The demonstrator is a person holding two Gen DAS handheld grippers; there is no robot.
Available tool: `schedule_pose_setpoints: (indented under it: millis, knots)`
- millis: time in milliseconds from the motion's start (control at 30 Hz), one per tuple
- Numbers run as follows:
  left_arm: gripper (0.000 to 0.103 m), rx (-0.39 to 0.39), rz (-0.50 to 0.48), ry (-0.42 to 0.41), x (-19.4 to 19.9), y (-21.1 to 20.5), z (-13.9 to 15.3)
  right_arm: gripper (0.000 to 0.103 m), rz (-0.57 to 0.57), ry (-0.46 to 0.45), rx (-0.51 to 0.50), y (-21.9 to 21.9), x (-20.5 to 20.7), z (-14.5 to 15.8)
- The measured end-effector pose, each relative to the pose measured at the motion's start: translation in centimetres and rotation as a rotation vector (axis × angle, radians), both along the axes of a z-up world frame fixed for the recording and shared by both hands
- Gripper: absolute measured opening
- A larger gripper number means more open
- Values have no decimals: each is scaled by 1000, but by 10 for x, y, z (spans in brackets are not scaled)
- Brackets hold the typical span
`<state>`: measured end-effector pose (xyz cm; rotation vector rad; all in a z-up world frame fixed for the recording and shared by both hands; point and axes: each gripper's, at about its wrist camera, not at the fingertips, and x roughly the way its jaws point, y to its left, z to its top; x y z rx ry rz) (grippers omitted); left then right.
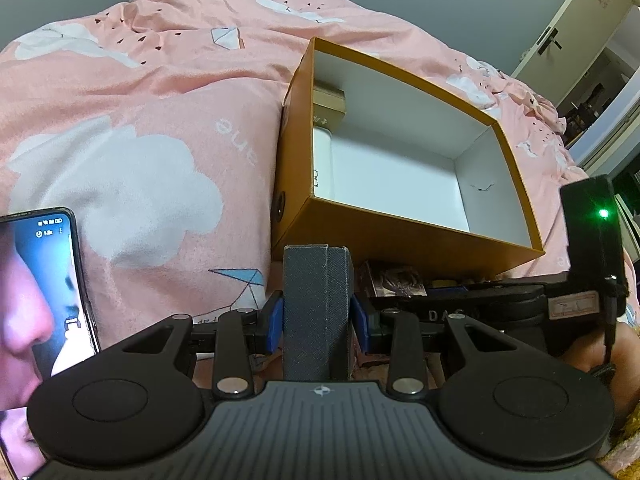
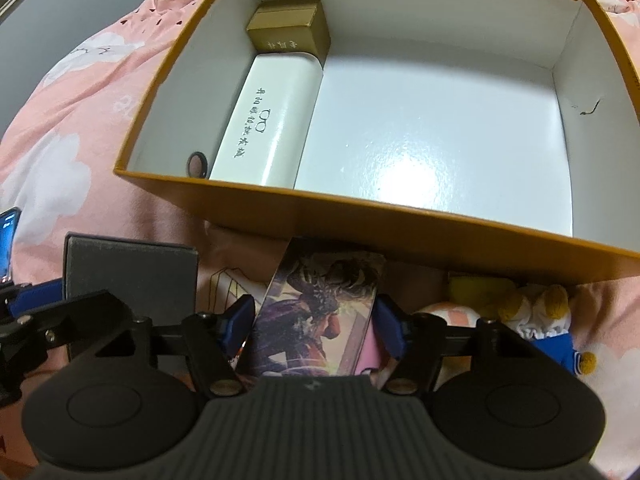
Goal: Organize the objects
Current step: 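Grasp the trading-card box with the right gripper and lift it, then carry the black case and card box into the orange box with both grippers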
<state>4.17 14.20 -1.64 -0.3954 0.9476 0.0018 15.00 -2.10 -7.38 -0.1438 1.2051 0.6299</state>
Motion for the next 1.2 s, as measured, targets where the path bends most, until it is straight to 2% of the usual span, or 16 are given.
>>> schedule_pose_setpoints:
  millis: [400, 700, 1000, 1200]
  knots:
    - [40, 20, -41, -42, -6, -13, 23, 62, 3, -86, 132, -52, -26, 55]
    - [40, 37, -136, -109, 5, -31, 56, 62, 3, -203, 232, -77, -32, 112]
    - [40, 68, -205, -189, 43, -43, 90, 61, 2, -294, 291, -83, -5, 152]
    - [40, 38, -226, -177, 82, -40, 86, 61, -35, -305, 297, -81, 27, 154]
